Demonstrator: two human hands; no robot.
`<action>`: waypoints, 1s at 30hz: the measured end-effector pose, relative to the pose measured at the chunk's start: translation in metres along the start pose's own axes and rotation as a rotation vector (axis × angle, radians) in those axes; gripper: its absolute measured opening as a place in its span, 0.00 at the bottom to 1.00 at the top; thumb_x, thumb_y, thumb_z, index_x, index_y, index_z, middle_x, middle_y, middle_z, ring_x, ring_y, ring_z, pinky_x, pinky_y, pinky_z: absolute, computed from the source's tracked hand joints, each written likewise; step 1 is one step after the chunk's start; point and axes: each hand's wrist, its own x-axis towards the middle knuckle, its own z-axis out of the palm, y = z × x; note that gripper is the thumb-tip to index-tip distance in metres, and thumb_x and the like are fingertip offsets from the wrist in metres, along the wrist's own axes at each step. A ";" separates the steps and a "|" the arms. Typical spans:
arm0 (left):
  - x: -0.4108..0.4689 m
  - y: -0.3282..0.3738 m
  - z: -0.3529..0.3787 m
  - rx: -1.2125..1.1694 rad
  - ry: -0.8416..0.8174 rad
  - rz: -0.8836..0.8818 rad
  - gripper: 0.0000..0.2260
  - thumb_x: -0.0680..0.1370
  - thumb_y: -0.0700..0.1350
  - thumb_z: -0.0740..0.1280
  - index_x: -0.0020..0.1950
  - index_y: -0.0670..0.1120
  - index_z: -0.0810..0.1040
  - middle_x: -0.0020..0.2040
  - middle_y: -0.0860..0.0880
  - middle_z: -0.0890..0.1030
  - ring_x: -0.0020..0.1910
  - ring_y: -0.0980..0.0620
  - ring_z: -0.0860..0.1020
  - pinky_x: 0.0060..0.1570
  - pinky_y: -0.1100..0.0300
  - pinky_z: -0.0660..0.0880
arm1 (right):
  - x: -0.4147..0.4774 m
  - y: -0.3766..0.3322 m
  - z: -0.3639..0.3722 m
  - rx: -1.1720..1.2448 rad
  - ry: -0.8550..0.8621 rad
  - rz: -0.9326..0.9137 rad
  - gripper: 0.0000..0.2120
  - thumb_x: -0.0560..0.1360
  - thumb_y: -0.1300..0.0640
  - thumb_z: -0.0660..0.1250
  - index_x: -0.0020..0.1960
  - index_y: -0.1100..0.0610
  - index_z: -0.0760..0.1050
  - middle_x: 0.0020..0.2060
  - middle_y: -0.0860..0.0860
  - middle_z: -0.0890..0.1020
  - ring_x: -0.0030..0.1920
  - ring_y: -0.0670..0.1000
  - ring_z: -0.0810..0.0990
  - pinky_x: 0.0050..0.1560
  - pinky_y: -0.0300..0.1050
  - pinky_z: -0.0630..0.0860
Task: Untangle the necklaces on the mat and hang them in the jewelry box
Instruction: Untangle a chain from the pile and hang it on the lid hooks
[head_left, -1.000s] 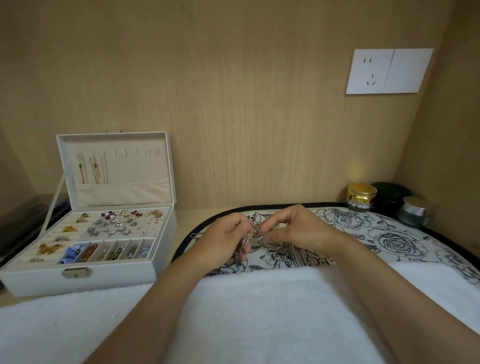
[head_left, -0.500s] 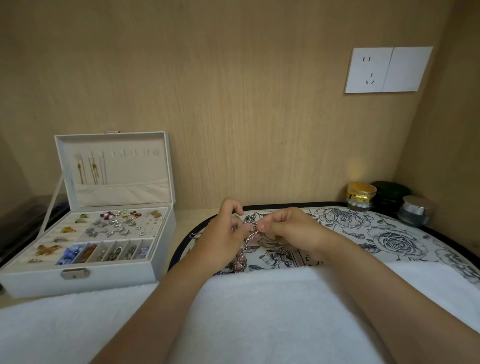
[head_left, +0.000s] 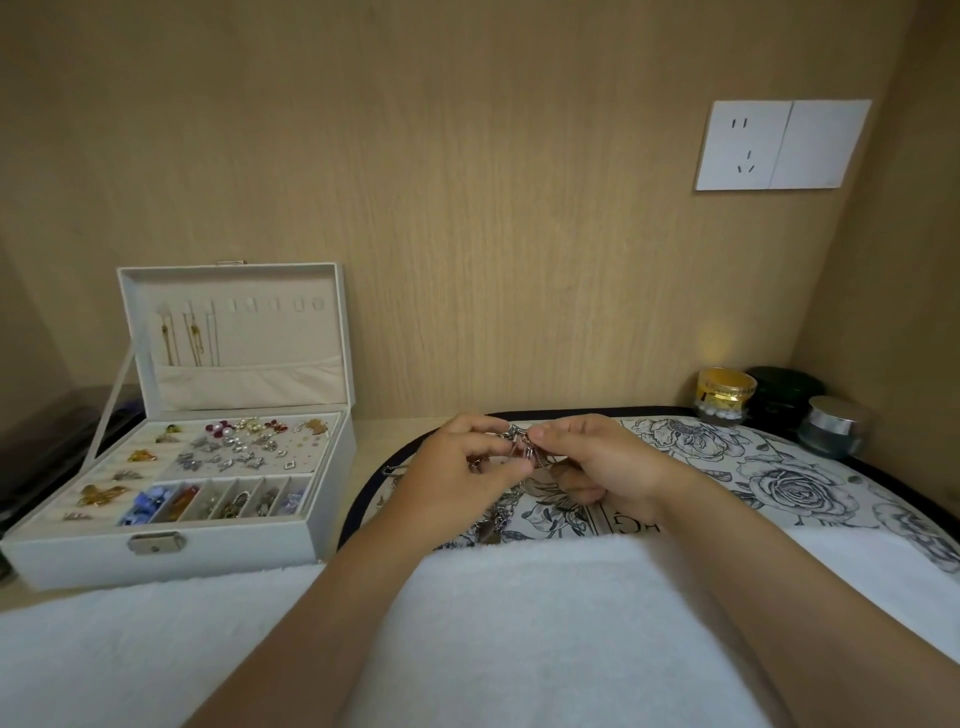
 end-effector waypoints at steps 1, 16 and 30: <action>0.000 0.000 0.001 -0.002 0.013 0.006 0.04 0.75 0.47 0.74 0.48 0.51 0.87 0.57 0.60 0.78 0.52 0.66 0.76 0.52 0.76 0.68 | 0.000 0.000 0.000 -0.009 0.012 -0.001 0.17 0.82 0.51 0.62 0.56 0.65 0.79 0.25 0.43 0.72 0.25 0.45 0.55 0.26 0.37 0.52; -0.001 0.008 -0.001 -0.180 0.046 0.002 0.06 0.74 0.41 0.75 0.42 0.53 0.87 0.45 0.59 0.84 0.47 0.66 0.80 0.44 0.75 0.72 | -0.001 -0.002 0.002 -0.010 0.081 -0.026 0.16 0.81 0.52 0.65 0.55 0.66 0.80 0.24 0.42 0.74 0.23 0.43 0.58 0.26 0.37 0.52; 0.004 0.010 -0.007 -0.314 -0.138 -0.301 0.16 0.76 0.47 0.60 0.27 0.49 0.69 0.30 0.49 0.73 0.37 0.50 0.74 0.44 0.58 0.68 | -0.004 -0.004 0.000 -0.324 0.134 -0.100 0.03 0.71 0.53 0.77 0.42 0.52 0.86 0.40 0.46 0.87 0.41 0.39 0.84 0.47 0.34 0.74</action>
